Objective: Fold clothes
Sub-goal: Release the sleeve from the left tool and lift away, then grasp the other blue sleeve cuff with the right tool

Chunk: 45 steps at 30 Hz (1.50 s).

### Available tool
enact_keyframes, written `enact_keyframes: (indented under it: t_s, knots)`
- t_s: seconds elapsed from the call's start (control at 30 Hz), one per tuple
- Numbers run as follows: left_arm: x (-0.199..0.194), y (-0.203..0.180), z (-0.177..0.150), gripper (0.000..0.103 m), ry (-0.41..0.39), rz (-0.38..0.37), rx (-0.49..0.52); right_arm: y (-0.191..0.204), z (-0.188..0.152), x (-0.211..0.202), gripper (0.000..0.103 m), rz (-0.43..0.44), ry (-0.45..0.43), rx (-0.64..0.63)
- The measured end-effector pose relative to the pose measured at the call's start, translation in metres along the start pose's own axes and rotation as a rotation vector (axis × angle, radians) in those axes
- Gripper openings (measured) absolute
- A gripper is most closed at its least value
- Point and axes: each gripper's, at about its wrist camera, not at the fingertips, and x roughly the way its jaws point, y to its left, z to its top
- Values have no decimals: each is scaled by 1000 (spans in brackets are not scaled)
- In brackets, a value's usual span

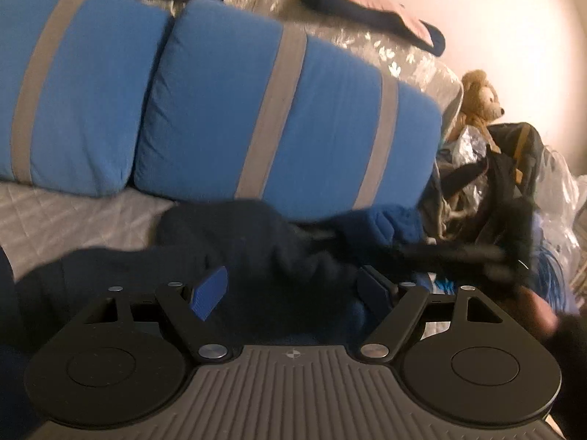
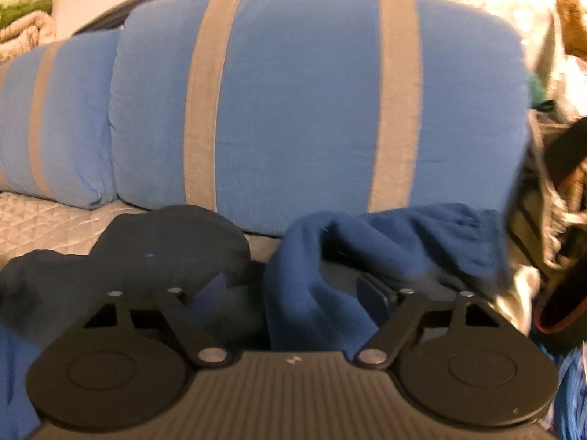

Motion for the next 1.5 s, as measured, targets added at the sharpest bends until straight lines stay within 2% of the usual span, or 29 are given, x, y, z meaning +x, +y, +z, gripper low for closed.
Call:
enact_keyframes:
  t_s: [0.03, 0.07, 0.1, 0.17, 0.37, 0.5, 0.73, 0.87, 1.03, 1.07, 1.1, 1.13, 1.2, 1.23, 1.27, 1.4, 1.5]
  knots:
    - [1, 1, -3, 78, 8, -6, -5, 2, 2, 9, 49, 10, 14, -12]
    - [2, 3, -5, 78, 21, -9, -13, 4, 2, 15, 23, 11, 33, -13]
    - [4, 5, -7, 78, 33, -8, -21, 6, 2, 18, 17, 0, 50, -18]
    - [9, 9, -10, 78, 57, -7, -37, 10, 0, 10, 13, 6, 42, -40]
    - [10, 14, -13, 78, 29, -3, -50, 13, -9, -43, 11, 102, -7, -37]
    - [9, 23, -12, 78, -9, -40, -102, 11, -23, -85, 11, 172, -23, -52]
    - [7, 34, -8, 78, -41, -47, -180, -5, -52, -148, 10, 256, -4, -88]
    - [5, 36, -9, 78, -38, -45, -204, -19, -73, -173, 10, 250, 42, -118]
    - [0, 40, -9, 78, -41, -29, -222, -37, -102, -191, 10, 190, 141, -177]
    - [-1, 42, -8, 78, -42, -27, -231, -40, -108, -193, 12, 177, 169, -188]
    - [-2, 43, -8, 78, -42, -28, -241, -42, -111, -194, 31, 169, 194, -194]
    - [-3, 45, -7, 78, -42, -29, -251, -43, -113, -195, 42, 162, 219, -198]
    - [-3, 47, -7, 78, -35, -32, -270, -45, -113, -203, 85, 144, 212, -205]
    - [-3, 48, -7, 78, -28, -34, -278, -43, -110, -209, 93, 143, 176, -209]
    - [-2, 48, -6, 78, -20, -34, -285, -40, -104, -211, 97, 144, 139, -207]
    - [1, 49, -6, 78, 11, -38, -306, -25, -72, -213, 97, 141, 6, -195]
    - [4, 48, -8, 78, 29, -38, -306, -14, -40, -190, 96, 110, -53, -198]
